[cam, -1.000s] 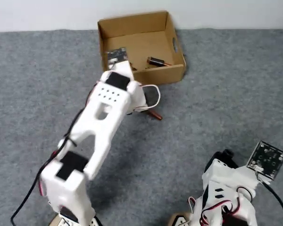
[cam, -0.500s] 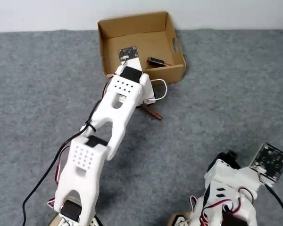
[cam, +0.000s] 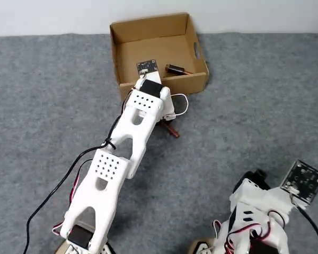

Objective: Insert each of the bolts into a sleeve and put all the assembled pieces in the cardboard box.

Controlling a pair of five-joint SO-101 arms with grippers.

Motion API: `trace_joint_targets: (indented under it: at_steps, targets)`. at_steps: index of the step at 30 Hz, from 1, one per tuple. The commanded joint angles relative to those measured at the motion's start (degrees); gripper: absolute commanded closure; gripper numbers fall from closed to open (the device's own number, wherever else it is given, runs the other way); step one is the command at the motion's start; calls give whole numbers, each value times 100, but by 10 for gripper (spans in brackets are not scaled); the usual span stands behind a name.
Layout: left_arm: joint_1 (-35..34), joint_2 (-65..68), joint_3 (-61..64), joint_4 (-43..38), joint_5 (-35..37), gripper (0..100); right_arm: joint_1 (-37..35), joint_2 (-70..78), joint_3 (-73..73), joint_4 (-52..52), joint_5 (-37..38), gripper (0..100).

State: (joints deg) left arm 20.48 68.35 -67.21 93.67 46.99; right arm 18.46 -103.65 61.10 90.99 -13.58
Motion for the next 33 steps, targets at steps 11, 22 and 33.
trace_joint_targets:
  at_steps: [11, 22, 33]
  targets:
    - [105, -1143, -1042, 703, -123, 997, 57, -13, -53, -127, -62, 989]
    - [308, -4273, 1499, 703, -897, 997, 57, -13, -53, -127, -62, 991]
    - [264, -7481, 5121, -290, -1679, 997, 57, -13, -53, -127, -53, 991]
